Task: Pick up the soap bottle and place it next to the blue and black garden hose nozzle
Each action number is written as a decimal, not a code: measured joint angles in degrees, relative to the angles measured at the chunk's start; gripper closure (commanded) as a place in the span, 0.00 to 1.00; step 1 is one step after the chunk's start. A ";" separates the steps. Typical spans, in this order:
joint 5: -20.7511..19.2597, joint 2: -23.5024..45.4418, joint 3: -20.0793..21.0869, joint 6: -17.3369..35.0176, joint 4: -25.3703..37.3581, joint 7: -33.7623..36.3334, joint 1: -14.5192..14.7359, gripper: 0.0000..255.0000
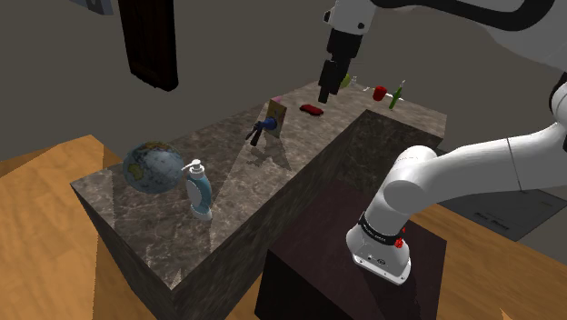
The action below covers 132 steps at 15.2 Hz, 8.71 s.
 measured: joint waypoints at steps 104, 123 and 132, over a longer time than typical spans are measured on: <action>8.39 34.20 25.95 50.81 6.74 33.02 -1.13 1.00; 7.79 33.99 23.08 38.50 18.44 31.18 -2.60 1.00; 6.98 43.25 18.03 40.97 23.22 21.67 -6.62 1.00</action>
